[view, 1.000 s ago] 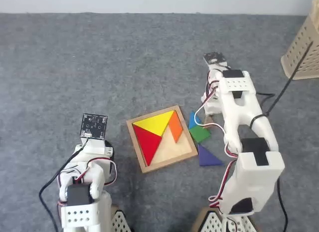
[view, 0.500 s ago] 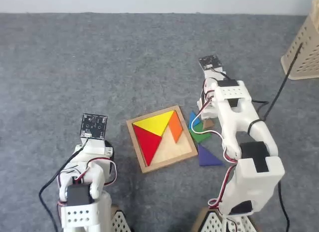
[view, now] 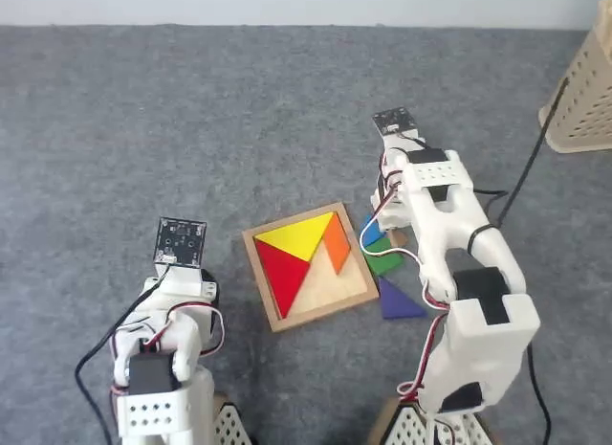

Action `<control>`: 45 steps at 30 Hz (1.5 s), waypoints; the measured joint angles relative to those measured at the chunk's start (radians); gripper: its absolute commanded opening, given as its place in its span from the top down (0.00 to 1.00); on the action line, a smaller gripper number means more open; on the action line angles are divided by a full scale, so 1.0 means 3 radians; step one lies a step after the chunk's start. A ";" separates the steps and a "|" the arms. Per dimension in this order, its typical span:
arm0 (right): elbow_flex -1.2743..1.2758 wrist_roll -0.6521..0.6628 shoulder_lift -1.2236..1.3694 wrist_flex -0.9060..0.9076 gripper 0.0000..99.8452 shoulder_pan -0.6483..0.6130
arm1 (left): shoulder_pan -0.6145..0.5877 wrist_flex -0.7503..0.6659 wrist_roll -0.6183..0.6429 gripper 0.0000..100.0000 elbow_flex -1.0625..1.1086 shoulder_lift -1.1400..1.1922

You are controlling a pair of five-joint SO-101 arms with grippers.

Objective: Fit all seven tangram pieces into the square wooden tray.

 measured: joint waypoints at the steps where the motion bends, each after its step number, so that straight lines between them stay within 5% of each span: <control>1: 0.0061 -0.0010 -0.0092 0.0000 0.84 0.0000 | 0.0000 0.0000 0.0000 0.93 0.0000 0.0000; 10: 0.0956 -0.0010 -0.1048 -0.0179 0.84 -0.0066 | 0.0000 0.0000 0.0000 0.93 0.0000 0.0000; 27: 0.0675 0.0123 -0.0358 -0.0302 0.85 0.0056 | 0.0000 0.0000 0.0000 0.93 0.0000 0.0000; 31: 0.0629 0.0041 -0.0332 -0.0266 0.93 0.0082 | 0.0000 0.0000 0.0000 0.93 0.0000 0.0000; 45: 0.0297 0.0000 -0.0276 -0.0005 0.99 0.0716 | 0.0000 0.0000 0.0000 0.93 0.0000 0.0000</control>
